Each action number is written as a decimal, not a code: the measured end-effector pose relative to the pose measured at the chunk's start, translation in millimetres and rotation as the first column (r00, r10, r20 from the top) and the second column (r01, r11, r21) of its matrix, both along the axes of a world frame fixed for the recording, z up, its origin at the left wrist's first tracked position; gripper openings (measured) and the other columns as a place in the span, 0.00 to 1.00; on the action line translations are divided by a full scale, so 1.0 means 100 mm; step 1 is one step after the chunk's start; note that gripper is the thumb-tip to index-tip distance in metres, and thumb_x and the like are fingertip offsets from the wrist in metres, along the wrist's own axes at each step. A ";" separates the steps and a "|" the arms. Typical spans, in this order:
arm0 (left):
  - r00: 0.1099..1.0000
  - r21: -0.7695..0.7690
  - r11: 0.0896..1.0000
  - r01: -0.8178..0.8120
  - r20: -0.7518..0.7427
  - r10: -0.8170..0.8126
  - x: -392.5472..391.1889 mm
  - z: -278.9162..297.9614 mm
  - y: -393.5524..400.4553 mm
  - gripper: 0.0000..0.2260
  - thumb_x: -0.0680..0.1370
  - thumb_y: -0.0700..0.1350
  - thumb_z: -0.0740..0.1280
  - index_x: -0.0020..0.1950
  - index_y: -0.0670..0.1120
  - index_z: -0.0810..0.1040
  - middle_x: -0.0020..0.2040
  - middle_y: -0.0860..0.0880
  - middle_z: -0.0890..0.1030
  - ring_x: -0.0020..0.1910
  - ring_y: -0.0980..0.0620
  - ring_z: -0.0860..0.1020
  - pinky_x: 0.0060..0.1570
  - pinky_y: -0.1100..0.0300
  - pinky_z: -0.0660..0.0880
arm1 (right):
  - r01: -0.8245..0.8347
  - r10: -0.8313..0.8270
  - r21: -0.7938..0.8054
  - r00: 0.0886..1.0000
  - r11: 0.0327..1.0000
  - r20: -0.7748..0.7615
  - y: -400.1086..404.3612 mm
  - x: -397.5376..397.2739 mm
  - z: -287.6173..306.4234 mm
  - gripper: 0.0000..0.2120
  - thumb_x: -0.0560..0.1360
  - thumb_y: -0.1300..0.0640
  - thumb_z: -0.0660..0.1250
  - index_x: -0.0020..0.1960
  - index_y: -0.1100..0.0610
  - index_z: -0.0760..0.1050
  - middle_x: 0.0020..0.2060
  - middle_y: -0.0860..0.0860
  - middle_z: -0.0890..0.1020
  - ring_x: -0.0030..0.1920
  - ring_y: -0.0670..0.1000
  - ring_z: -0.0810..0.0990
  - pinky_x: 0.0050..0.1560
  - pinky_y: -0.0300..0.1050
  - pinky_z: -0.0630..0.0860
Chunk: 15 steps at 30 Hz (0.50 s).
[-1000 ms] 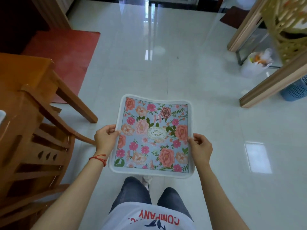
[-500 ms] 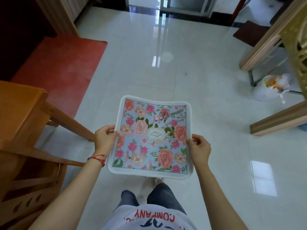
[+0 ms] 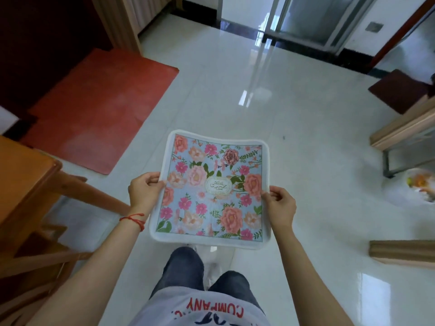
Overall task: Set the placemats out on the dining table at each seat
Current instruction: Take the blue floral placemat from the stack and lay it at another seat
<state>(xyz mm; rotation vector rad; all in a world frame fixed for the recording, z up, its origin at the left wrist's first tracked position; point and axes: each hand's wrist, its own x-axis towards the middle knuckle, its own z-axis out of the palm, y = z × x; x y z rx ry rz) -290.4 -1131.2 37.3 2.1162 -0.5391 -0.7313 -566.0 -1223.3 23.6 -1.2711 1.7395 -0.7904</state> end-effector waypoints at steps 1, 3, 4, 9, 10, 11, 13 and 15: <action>1.000 -0.008 1.000 -0.016 -0.005 0.016 0.07 0.00 -0.11 0.08 0.72 0.36 0.69 0.51 0.40 0.81 0.44 0.44 0.82 0.42 0.45 0.81 0.49 0.53 0.78 | -0.014 0.014 -0.001 1.000 1.000 -0.002 -0.13 0.08 0.00 0.08 0.70 0.63 0.68 0.49 0.62 0.78 0.36 0.52 0.78 0.36 0.48 0.76 0.35 0.26 0.71; 1.000 -0.014 1.000 -0.026 0.005 0.026 0.21 0.00 -0.34 0.09 0.72 0.35 0.69 0.51 0.39 0.80 0.44 0.45 0.81 0.41 0.46 0.79 0.48 0.57 0.76 | -0.029 0.029 -0.002 1.000 1.000 0.004 -0.42 0.26 -0.02 0.08 0.70 0.64 0.68 0.49 0.62 0.78 0.35 0.51 0.78 0.34 0.46 0.75 0.34 0.25 0.71; 0.999 -0.010 1.000 -0.026 0.020 0.026 0.29 0.01 -0.46 0.10 0.72 0.35 0.68 0.52 0.38 0.80 0.44 0.46 0.81 0.40 0.48 0.78 0.47 0.59 0.74 | -0.032 0.032 -0.002 0.999 0.999 0.010 -0.57 0.36 -0.03 0.07 0.70 0.64 0.68 0.49 0.62 0.78 0.34 0.51 0.78 0.34 0.46 0.75 0.34 0.26 0.72; 0.998 -0.027 0.997 -0.066 0.014 0.067 0.88 -0.02 -1.07 0.11 0.72 0.35 0.69 0.53 0.38 0.80 0.46 0.43 0.81 0.41 0.47 0.78 0.47 0.58 0.74 | -0.064 0.064 -0.010 0.997 0.998 0.045 -1.32 0.98 -0.03 0.06 0.70 0.64 0.68 0.48 0.61 0.77 0.33 0.47 0.77 0.34 0.44 0.76 0.33 0.24 0.72; 0.996 -0.026 0.996 -0.084 0.009 0.084 1.00 -0.02 -1.18 0.11 0.71 0.35 0.69 0.54 0.38 0.80 0.46 0.42 0.81 0.41 0.47 0.78 0.48 0.57 0.75 | -0.074 0.074 -0.011 0.996 0.997 0.046 -1.46 1.11 -0.01 0.06 0.70 0.64 0.68 0.47 0.61 0.77 0.33 0.47 0.77 0.34 0.44 0.75 0.33 0.24 0.72; 0.995 -0.023 0.995 -0.101 0.008 0.102 1.12 -0.01 -1.30 0.12 0.71 0.35 0.69 0.54 0.38 0.79 0.47 0.42 0.81 0.42 0.46 0.78 0.50 0.55 0.76 | -0.084 0.084 -0.010 0.995 0.996 0.046 -1.60 1.25 0.01 0.06 0.70 0.64 0.68 0.48 0.61 0.77 0.33 0.47 0.77 0.34 0.44 0.75 0.34 0.25 0.72; 0.991 -0.017 0.991 -0.130 0.004 0.130 1.35 0.01 -1.50 0.12 0.71 0.35 0.69 0.55 0.38 0.79 0.47 0.42 0.81 0.43 0.46 0.78 0.51 0.53 0.77 | -0.098 0.098 -0.006 0.994 0.995 0.040 -1.85 1.51 0.04 0.06 0.71 0.64 0.68 0.48 0.60 0.77 0.33 0.47 0.77 0.34 0.44 0.76 0.37 0.30 0.73; 0.990 -0.027 0.989 -0.143 -0.005 0.143 1.57 0.01 -1.68 0.13 0.71 0.35 0.69 0.55 0.38 0.79 0.48 0.42 0.82 0.44 0.46 0.78 0.52 0.53 0.77 | -0.112 0.113 -0.018 0.992 0.994 0.050 -2.09 1.75 0.08 0.05 0.70 0.64 0.68 0.47 0.60 0.77 0.33 0.47 0.77 0.34 0.44 0.75 0.35 0.28 0.72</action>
